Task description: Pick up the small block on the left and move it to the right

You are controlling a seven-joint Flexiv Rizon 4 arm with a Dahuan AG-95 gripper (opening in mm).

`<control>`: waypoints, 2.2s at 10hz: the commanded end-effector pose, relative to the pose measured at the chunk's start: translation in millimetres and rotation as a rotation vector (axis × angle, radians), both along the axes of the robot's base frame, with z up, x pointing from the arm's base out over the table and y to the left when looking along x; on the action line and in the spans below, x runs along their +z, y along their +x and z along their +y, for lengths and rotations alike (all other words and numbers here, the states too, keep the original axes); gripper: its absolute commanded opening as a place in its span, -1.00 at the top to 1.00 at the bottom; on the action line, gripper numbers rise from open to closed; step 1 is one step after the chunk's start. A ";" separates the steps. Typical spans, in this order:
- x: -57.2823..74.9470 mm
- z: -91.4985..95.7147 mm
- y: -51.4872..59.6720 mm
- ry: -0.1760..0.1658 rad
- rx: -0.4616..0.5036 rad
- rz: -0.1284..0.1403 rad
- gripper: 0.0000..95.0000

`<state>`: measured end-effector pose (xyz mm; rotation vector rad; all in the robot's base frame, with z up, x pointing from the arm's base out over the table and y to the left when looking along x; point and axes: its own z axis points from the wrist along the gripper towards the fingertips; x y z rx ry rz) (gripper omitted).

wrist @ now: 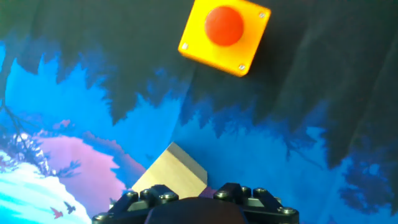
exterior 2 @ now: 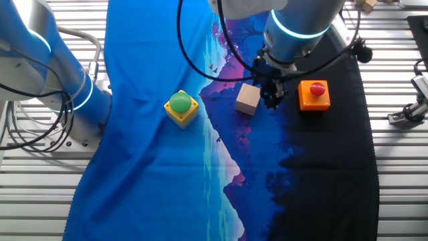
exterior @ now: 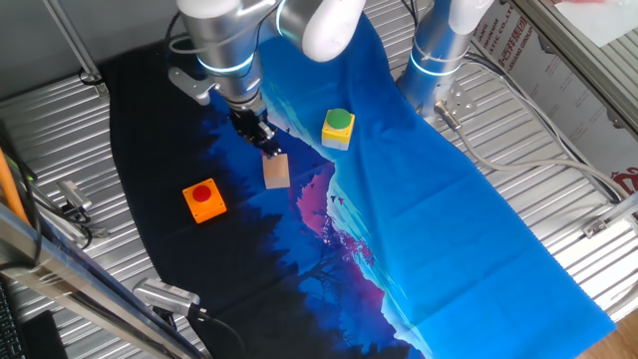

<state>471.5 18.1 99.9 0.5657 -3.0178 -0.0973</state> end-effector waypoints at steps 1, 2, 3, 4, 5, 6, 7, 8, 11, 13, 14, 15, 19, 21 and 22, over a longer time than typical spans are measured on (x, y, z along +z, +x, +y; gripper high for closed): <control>-12.8 19.0 -19.7 0.041 -0.305 0.017 -0.20; -10.6 36.1 -25.0 0.037 -0.325 0.026 -0.20; -9.4 46.2 -27.5 0.035 -0.321 0.032 -0.20; -10.3 53.4 -27.4 0.041 -0.281 0.033 -0.20; -11.9 53.8 -26.8 0.043 -0.250 0.030 -0.20; -13.6 53.8 -26.4 0.045 -0.242 0.027 -0.20; -13.8 53.7 -26.1 0.042 -0.292 0.031 -0.60; -12.9 52.2 -26.6 0.046 -0.324 0.036 -0.60; -5.3 39.7 -31.5 0.049 -0.251 0.038 -0.60; -3.9 38.0 -32.4 0.054 -0.147 0.040 -0.60; -4.1 37.9 -33.1 0.073 0.006 0.032 -0.60; -5.0 38.2 -34.4 0.082 0.154 0.011 -0.60; -10.1 39.0 -45.9 0.119 0.631 -0.055 -0.60; -10.5 39.2 -46.3 0.132 0.874 -0.099 -0.60; -11.2 39.7 -46.1 0.126 0.942 -0.117 -0.60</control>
